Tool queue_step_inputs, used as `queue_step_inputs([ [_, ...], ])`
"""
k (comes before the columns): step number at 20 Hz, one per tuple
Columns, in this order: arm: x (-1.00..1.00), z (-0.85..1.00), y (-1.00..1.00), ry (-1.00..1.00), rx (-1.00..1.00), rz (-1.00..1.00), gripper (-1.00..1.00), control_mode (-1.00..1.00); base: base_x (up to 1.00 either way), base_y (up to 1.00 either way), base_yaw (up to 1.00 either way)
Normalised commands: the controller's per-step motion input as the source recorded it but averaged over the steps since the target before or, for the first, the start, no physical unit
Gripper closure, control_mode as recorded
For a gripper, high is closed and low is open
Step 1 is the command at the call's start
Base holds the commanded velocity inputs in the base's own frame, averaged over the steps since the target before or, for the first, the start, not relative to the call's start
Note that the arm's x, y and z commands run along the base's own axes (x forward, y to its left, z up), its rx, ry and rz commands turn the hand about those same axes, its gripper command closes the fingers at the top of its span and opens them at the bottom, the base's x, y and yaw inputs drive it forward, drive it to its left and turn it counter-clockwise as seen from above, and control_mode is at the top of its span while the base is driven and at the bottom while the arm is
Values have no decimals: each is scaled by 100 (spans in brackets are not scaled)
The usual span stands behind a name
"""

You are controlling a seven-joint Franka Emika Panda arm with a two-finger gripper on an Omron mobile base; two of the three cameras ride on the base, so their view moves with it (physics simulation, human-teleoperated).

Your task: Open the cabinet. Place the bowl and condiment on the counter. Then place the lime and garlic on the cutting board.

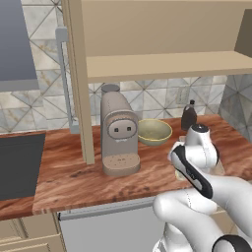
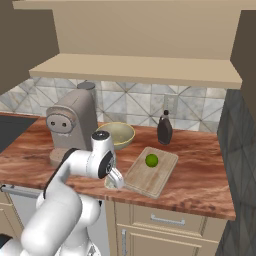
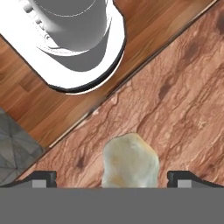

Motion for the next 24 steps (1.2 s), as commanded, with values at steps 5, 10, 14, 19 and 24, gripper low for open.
queue_step_inputs([
  [5,0,-8,21,0,0,0,-100,-100,0,0,0],
  [10,0,-18,11,0,-1,0,-100,-100,0,0,0],
  [14,0,-35,0,0,-3,0,-100,-100,0,0,0],
  [19,0,-29,0,0,-2,0,-100,-100,0,0,0],
  [24,0,-20,6,0,-1,0,-100,-100,0,0,0],
])
